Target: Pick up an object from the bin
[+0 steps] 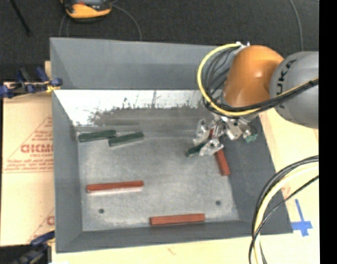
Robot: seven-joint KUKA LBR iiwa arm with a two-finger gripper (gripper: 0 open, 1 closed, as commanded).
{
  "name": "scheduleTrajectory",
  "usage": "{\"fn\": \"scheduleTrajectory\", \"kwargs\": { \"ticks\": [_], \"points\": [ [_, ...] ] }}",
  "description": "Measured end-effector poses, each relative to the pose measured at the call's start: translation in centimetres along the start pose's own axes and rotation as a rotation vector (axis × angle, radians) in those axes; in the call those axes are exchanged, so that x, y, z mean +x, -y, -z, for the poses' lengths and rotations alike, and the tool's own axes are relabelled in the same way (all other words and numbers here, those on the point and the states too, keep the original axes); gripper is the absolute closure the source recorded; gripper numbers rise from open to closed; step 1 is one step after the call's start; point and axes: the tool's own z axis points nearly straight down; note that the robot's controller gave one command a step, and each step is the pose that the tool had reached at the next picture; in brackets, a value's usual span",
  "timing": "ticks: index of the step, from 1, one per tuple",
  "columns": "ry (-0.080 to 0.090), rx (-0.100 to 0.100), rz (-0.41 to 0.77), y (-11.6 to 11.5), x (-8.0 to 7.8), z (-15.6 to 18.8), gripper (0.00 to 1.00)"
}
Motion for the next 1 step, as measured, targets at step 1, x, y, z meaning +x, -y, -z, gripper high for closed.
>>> {"fn": "scheduleTrajectory", "kwargs": {
  "ticks": [1],
  "points": [
    [0.001,0.002,-0.01,-0.53,-1.27,4.45,1.0]
  ]
}}
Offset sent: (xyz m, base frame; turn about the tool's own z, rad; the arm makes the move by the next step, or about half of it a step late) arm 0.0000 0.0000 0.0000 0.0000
